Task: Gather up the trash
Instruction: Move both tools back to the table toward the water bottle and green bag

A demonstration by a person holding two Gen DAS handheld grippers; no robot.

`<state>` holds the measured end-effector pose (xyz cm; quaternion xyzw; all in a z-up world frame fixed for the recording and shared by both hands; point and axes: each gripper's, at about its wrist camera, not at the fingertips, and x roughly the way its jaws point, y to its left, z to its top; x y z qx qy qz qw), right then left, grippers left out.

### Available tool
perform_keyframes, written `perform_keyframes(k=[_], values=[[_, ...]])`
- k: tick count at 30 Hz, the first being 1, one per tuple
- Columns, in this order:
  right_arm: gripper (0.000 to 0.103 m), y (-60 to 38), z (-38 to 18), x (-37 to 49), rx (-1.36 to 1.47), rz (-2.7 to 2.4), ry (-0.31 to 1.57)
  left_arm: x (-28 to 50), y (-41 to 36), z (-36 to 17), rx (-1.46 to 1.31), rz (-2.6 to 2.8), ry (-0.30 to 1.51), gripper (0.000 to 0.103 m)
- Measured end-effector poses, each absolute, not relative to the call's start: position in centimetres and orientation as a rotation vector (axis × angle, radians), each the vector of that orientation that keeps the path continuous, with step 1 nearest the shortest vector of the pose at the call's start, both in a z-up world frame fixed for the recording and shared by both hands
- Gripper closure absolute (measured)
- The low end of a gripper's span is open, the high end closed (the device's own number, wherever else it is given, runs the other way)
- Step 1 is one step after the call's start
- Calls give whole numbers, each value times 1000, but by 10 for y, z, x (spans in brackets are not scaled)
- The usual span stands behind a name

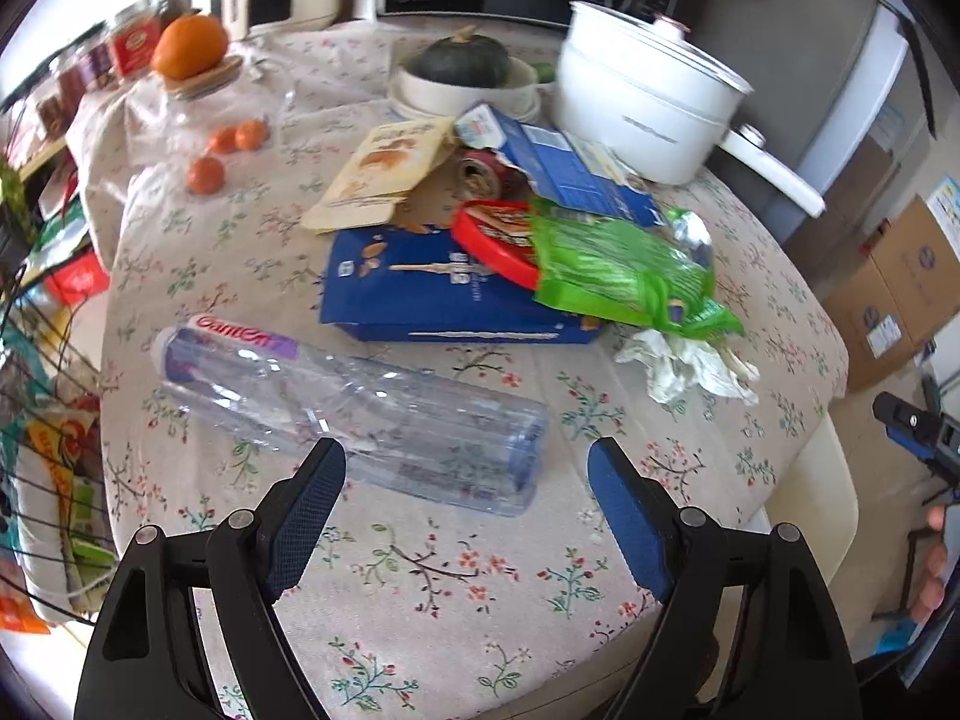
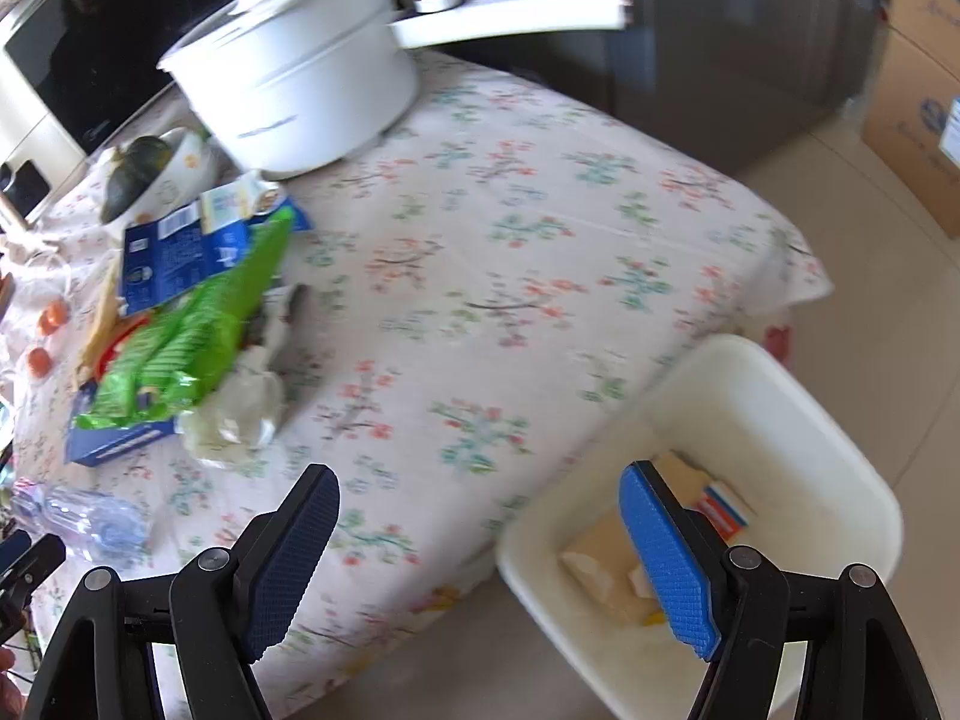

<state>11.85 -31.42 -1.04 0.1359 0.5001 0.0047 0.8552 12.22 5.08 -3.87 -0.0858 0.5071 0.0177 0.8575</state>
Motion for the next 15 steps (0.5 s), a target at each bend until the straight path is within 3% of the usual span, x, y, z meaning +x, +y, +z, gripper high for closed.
perform_keyframes(k=[15], values=[[21, -216, -14, 170, 269, 137, 1075, 162, 124, -81, -566, 346, 1121, 18]])
